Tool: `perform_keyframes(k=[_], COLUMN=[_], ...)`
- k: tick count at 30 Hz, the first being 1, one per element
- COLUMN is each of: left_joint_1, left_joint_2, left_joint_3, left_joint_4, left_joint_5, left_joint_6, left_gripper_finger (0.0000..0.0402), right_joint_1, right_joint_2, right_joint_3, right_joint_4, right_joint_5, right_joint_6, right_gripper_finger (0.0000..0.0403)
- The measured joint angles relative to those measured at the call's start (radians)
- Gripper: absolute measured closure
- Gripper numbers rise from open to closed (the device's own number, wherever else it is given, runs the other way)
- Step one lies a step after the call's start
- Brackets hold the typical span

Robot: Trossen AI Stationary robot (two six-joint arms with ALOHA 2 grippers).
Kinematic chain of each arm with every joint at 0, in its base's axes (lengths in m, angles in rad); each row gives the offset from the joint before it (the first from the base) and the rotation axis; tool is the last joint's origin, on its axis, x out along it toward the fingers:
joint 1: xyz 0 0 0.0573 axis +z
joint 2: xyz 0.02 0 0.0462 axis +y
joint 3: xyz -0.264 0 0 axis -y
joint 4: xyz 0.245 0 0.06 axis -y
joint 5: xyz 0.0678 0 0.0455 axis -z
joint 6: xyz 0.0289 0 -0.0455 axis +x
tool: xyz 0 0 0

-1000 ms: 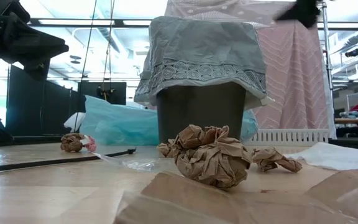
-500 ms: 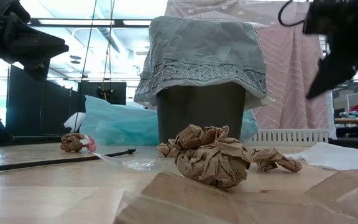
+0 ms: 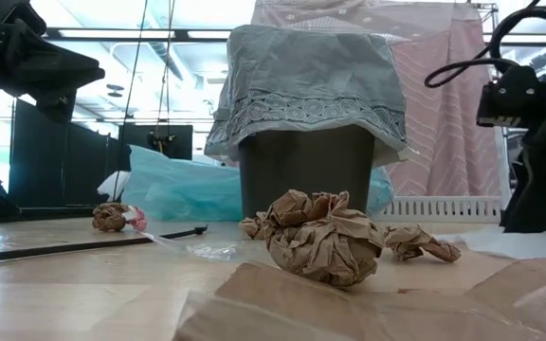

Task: Place trash/remove bag and relplace
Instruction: Put the bubble wrap inside the black trash bin

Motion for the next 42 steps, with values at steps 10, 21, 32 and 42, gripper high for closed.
perform_keyframes(k=[10,21,32,42], left_joint_1=[0.000,0.000,0.000,0.000], left_joint_2=[0.000,0.000,0.000,0.000], left_joint_3=[0.000,0.000,0.000,0.000], left_joint_4=[0.000,0.000,0.000,0.000], left_joint_5=[0.000,0.000,0.000,0.000], left_joint_6=[-0.001,-0.001,0.004,0.006], left_gripper_finger=[0.0329,0.0329,0.0330,0.0330], right_joint_1=[0.005,0.005,0.005,-0.038], right_joint_2=[0.060,-0.066,-0.263,-0.376], right_joint_3=[0.001,0.012,0.242,0.547], right_joint_4=[-0.001,-0.010,0.000,0.032], right_joint_5=[0.048,0.039,0.077,0.304], right_joint_6=[0.069,0.061,-0.380,-1.049], right_gripper_finger=[0.0294,0.0401,0.0403,0.0403])
